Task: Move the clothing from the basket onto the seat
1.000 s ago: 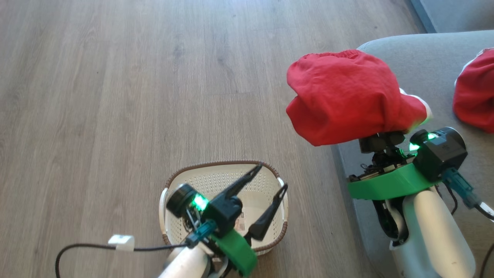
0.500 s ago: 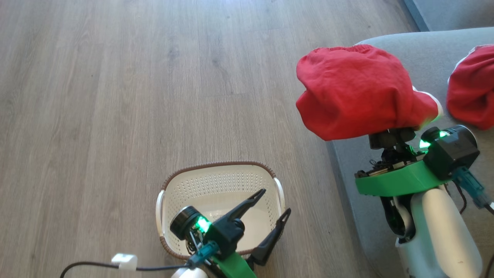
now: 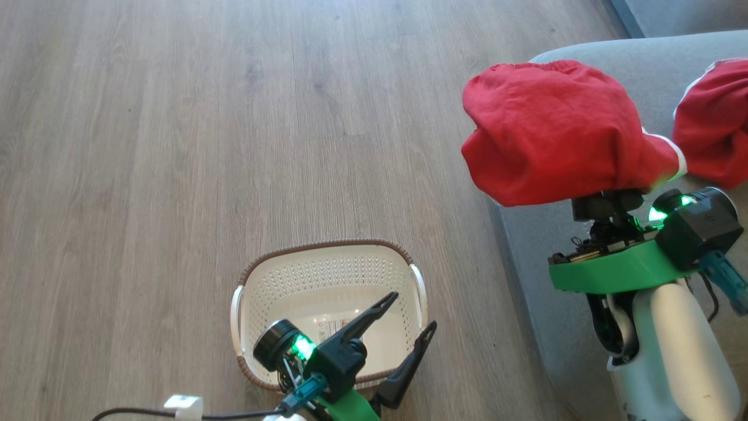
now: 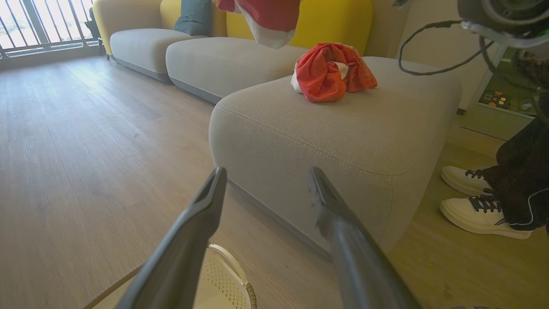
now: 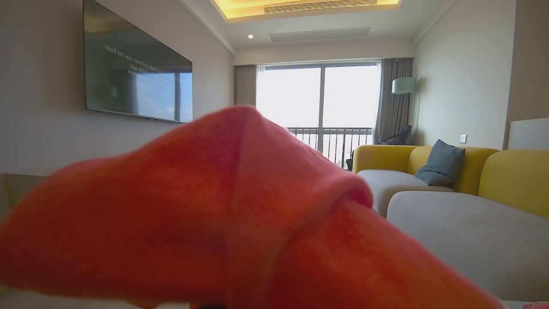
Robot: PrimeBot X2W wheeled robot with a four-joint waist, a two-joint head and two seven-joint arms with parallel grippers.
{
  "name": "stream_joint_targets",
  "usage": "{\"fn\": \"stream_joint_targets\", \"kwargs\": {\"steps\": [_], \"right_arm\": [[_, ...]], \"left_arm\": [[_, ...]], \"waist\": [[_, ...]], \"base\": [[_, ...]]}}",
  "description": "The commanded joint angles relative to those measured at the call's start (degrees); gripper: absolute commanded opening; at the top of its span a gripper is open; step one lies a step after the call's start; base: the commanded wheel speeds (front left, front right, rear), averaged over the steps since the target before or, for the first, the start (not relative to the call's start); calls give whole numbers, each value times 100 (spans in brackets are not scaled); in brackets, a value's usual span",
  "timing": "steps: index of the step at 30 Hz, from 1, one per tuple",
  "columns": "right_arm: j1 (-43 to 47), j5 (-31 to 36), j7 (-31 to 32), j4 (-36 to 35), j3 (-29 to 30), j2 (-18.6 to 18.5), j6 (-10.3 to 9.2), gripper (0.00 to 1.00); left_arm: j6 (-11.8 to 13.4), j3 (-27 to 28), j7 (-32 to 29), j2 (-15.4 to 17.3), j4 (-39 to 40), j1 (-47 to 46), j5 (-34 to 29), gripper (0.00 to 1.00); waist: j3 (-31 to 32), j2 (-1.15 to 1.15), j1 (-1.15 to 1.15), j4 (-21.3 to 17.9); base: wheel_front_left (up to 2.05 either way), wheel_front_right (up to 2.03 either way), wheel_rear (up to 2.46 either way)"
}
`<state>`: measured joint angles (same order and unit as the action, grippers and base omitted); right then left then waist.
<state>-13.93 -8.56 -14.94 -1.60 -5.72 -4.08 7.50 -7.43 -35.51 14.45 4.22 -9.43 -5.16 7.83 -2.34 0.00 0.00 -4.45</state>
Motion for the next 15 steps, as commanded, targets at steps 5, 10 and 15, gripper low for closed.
{"fn": "stream_joint_targets", "kwargs": {"steps": [5,10,15], "right_arm": [[-178,33,-6,-255,-27,-49,-1,0],[-232,29,-6,-293,0,-12,-1,0],[-328,27,-6,-385,57,44,-1,0]], "left_arm": [[-5,237,55,-50,249,-239,-1,100],[-5,329,55,-11,309,-328,-57,100],[-5,251,55,98,374,-514,-108,100]], "waist": [[-73,0,0,-157],[-210,0,0,-422],[-470,0,0,-908]], "base": [[0,0,0],[0,0,0],[0,0,0]]}}
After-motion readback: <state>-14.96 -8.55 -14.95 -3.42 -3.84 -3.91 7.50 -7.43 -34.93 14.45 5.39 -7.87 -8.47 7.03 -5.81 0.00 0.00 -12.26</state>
